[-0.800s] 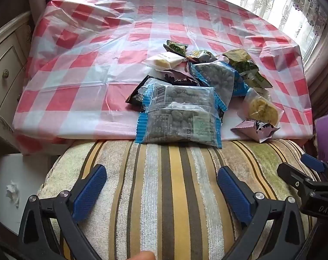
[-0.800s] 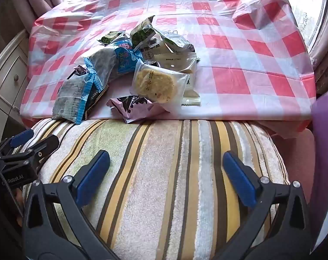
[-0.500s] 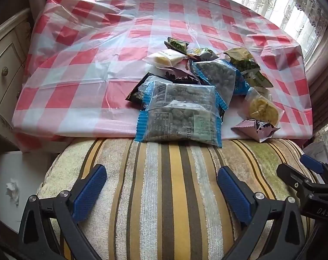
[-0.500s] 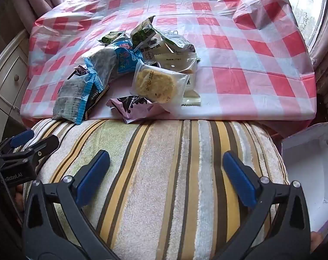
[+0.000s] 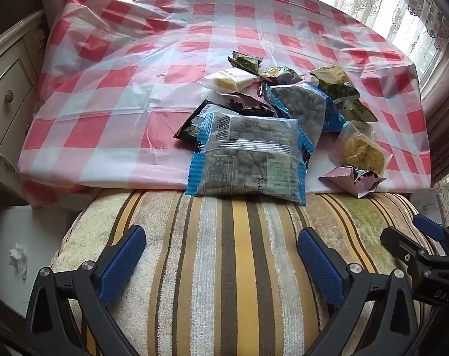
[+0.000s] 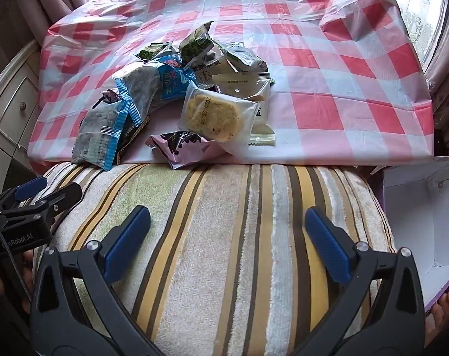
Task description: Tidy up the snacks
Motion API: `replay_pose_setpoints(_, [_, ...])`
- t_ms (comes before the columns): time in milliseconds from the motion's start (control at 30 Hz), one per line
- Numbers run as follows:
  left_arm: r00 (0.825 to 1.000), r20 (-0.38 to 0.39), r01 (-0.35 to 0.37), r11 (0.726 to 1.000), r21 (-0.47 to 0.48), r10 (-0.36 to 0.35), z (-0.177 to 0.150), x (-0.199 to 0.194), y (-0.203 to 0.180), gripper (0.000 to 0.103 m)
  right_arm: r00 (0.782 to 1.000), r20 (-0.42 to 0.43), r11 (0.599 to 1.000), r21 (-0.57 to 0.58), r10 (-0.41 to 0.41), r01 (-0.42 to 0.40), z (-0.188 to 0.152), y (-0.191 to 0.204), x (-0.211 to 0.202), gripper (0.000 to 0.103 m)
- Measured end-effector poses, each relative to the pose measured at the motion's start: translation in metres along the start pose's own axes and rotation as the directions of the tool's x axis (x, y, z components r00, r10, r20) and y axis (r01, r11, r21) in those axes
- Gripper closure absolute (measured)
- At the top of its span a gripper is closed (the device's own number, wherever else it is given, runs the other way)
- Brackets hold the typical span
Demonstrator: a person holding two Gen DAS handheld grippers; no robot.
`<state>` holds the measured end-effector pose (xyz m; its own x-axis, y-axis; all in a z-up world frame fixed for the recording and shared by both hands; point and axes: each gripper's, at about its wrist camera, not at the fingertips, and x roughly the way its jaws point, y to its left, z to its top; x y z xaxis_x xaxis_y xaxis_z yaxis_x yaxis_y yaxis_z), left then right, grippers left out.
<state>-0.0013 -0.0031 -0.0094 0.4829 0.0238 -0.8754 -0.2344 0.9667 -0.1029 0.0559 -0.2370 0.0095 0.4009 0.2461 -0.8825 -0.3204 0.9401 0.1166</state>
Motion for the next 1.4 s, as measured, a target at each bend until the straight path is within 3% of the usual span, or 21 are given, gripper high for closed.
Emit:
replay_pose_setpoints(533, [1.000,0.010,0.009,1.000,-0.001,-0.009,0.0083,-0.0029,0.0046,0.000,0.999,0.033,1.000,0.002,-0.011,0.011,-0.0026,0.0008,0.0012,0.000])
replay_pose_setpoints(1400, [1.000,0.011,0.008,1.000,0.000,-0.008,0.0088,-0.0023,0.0044,0.000,1.000,0.012,1.000,0.003,-0.008,0.008,0.0028,0.0011,0.0072,0.000])
